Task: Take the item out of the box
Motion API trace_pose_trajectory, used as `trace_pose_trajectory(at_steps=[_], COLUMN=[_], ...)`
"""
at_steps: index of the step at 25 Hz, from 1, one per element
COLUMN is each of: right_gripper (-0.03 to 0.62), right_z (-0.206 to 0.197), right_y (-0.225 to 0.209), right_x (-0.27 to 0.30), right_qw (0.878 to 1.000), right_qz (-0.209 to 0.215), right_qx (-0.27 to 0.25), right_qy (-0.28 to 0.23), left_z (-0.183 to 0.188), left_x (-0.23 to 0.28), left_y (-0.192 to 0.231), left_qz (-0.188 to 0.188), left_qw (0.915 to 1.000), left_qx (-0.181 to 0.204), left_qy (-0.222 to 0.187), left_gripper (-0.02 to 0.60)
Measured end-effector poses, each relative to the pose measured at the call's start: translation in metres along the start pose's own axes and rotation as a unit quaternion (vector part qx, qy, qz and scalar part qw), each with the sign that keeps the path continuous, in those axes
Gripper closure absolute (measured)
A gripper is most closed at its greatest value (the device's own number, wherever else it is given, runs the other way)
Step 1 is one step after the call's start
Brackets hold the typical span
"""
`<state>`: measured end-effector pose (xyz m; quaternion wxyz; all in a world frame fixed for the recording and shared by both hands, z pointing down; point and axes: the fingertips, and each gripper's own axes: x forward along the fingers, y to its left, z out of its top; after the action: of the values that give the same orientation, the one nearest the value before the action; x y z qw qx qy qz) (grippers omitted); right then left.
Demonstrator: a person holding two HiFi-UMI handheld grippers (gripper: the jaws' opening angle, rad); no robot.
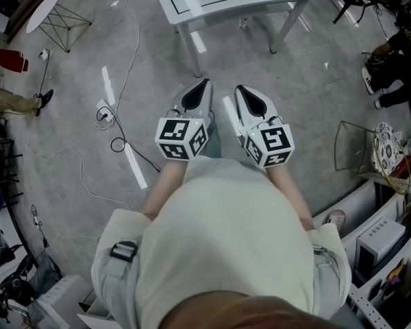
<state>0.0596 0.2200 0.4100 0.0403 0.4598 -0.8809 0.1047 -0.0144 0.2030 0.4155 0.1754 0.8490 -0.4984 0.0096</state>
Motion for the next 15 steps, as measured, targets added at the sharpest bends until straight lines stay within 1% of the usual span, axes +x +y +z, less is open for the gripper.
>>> trace_pose_trajectory(at_steps=[8,15], right_gripper=[0.596,0.596], right_z=[0.014,0.028], right_y=[-0.022,-0.046], right_x=[0.045,0.092], right_qw=[1.0,1.0], right_qz=[0.007,0.002], right_qx=[0.004,0.013], right_qy=[0.002,-0.002], left_z=[0.018,0.038], left_x=[0.044,0.086], left_y=[0.023,0.051], left_qz=[-0.003,-0.01], left_qw=[1.0,0.9999], left_qx=[0.002,0.006], left_qy=[0.005,0.013], left_gripper=[0.581,0.581])
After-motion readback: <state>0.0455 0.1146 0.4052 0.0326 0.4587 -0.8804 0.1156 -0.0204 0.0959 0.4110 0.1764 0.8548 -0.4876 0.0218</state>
